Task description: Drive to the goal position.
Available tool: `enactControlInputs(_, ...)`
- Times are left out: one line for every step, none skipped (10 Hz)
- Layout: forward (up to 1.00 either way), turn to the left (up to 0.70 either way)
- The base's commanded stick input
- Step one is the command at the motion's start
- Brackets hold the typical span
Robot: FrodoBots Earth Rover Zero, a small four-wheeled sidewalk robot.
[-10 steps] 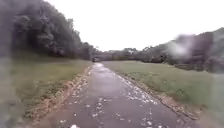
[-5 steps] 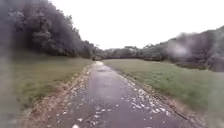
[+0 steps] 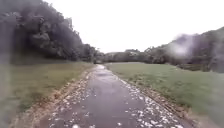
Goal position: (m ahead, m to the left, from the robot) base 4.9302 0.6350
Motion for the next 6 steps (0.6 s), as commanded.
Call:
enactControlInputs(0.70, 0.15)
enactControlInputs(0.70, 0.04)
enactControlInputs(0.70, 0.00)
enactControlInputs(0.70, 0.00)
enactControlInputs(0.70, 0.00)
enactControlInputs(0.70, 0.00)
